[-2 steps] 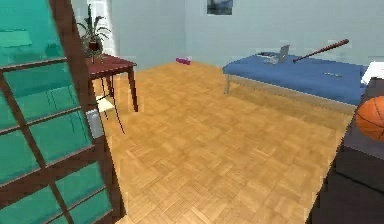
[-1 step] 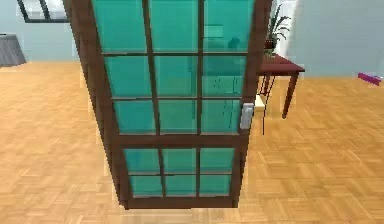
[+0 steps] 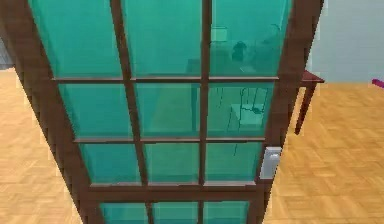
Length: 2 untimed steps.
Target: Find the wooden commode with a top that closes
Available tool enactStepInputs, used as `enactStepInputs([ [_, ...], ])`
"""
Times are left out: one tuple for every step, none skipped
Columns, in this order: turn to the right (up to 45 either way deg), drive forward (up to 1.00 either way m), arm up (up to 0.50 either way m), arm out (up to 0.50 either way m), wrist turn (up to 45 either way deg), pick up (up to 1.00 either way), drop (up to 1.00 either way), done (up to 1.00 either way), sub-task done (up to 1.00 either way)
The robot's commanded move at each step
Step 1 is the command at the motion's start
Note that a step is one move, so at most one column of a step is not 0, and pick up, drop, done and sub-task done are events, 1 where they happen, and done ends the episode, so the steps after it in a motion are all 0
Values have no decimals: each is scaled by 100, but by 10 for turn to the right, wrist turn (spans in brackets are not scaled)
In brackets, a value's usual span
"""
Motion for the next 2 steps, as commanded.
enactStepInputs([
  [-360, 0, 0, 0, 0, 0, 0, 0, 0],
  [0, 35, 0, 0, 0, 0, 0, 0, 0],
])
